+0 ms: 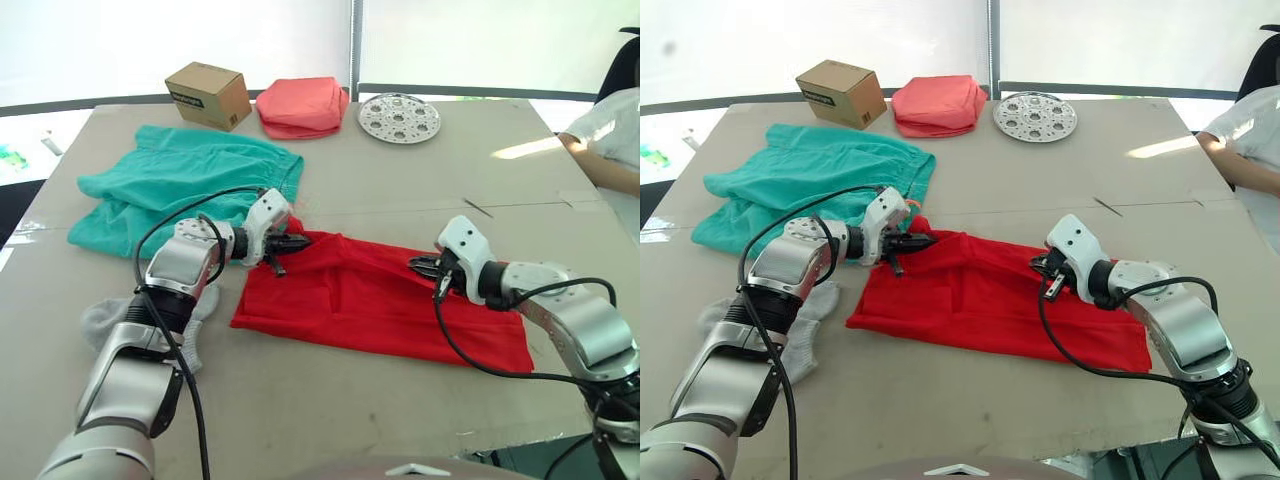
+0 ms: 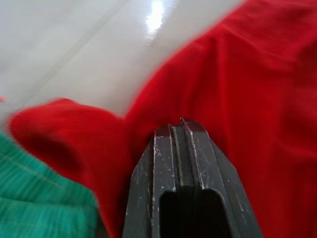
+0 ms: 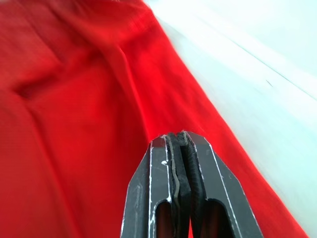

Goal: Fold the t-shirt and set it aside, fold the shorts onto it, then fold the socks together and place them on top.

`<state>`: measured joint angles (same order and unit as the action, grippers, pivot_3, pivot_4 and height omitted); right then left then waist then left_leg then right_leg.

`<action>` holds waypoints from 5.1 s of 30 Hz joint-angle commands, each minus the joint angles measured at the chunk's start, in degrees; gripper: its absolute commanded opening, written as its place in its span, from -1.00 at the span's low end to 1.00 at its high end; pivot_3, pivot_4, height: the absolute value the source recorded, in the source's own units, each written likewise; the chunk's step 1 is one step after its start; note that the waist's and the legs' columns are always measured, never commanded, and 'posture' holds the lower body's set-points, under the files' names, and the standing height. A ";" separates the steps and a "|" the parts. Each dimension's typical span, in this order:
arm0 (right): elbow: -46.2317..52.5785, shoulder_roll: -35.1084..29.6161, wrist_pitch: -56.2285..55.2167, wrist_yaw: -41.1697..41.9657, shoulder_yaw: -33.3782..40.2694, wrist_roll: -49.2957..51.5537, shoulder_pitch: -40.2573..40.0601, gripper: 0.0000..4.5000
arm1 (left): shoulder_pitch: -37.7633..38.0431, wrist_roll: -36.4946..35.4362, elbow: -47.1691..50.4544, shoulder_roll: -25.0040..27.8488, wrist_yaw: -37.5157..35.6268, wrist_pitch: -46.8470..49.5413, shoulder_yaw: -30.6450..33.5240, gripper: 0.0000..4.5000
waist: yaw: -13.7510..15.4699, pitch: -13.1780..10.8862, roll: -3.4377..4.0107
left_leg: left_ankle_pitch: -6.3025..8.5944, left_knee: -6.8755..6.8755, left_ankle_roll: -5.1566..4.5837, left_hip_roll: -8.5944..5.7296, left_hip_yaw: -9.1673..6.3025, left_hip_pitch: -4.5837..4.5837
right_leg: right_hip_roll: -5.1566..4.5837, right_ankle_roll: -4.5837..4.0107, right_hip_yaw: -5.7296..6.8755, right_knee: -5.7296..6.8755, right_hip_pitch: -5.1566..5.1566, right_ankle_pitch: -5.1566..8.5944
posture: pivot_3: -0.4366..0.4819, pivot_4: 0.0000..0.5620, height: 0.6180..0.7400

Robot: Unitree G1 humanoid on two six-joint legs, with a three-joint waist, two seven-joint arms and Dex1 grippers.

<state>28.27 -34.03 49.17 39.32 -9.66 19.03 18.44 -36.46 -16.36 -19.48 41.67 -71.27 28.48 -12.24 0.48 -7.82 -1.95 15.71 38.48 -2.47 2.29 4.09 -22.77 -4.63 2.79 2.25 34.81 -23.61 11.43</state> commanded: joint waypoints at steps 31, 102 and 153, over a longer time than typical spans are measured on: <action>-8.56 6.36 -10.95 2.08 -5.02 -2.93 5.55 -1.00 | -14.52 5.11 -22.10 -10.34 -16.80 -15.00 0.86 -0.98 | 0.16 0.00 0.00 | 0.00 0.17 -0.02 -0.01 0.00 -0.04 | 0.03 0.03 -0.01 0.07 0.04 -0.02 | -0.05 -0.47 1.00; 2.62 2.61 -5.71 -3.78 1.84 0.07 -7.53 -1.00 | 23.60 -5.91 23.53 -7.43 11.26 -22.10 15.47 0.58 | 0.30 0.09 0.14 | 0.02 0.18 -0.04 0.08 -0.30 0.03 | -0.29 0.01 0.09 0.11 0.07 -0.02 | -0.05 -0.47 1.00; 21.42 -7.83 -15.75 -0.49 28.20 8.50 -47.58 1.00 | 29.25 -21.75 31.22 1.51 2.12 1.05 19.18 0.99 | 0.31 0.66 0.74 | 0.06 -0.27 0.01 0.08 0.00 0.59 | -0.33 0.11 -0.21 -0.07 0.17 0.21 | -0.05 -0.47 1.00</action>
<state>46.89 -39.96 33.14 34.90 15.30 25.96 -27.29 -7.58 -39.46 11.79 41.50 -62.69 33.70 8.65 0.79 -7.17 -1.22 15.77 38.21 -2.45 2.36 4.09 -22.18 -4.98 2.92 2.04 34.74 -23.44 11.66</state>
